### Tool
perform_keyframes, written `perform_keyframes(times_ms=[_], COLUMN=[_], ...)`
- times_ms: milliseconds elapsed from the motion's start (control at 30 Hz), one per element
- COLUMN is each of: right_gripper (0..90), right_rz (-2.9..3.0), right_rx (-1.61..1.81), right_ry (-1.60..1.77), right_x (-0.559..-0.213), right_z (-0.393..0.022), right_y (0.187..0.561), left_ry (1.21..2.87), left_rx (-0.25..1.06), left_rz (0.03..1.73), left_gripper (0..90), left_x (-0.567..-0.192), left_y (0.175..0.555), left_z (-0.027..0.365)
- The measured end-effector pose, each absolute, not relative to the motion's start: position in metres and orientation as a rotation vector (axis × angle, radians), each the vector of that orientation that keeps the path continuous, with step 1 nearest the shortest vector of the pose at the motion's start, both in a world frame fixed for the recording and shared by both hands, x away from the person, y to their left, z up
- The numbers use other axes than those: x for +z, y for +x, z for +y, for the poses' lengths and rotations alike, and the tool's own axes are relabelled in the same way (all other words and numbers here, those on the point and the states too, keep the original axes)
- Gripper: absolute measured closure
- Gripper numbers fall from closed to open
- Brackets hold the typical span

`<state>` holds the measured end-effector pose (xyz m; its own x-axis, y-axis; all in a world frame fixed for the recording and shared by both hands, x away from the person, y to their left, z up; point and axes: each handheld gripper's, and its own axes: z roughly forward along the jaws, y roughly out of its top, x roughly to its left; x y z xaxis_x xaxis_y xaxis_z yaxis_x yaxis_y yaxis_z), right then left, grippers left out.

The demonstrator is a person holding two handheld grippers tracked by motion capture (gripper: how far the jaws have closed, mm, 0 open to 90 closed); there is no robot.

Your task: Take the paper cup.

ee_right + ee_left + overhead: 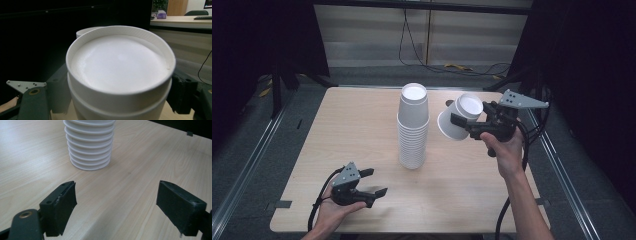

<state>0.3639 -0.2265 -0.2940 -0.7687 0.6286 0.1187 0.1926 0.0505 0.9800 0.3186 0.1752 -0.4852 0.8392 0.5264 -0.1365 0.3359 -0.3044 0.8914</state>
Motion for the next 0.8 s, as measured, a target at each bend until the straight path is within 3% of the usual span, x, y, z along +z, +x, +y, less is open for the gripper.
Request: perform_keyframes(times_ms=[267, 800], right_gripper=[21.2, 21.2], right_rz=[2.05, 2.142], right_rx=[1.772, 1.793], right_ry=[0.846, 0.831], right_x=[-0.316, -0.347], right_z=[-0.217, -0.198], right_y=[0.36, 0.351], left_ry=[1.908, 1.849], left_rx=[0.128, 0.109], left_rz=[0.628, 0.564], left_gripper=[15.9, 15.8], left_x=[-0.484, -0.456], left_y=[0.317, 0.325], left_z=[0.169, 0.145])
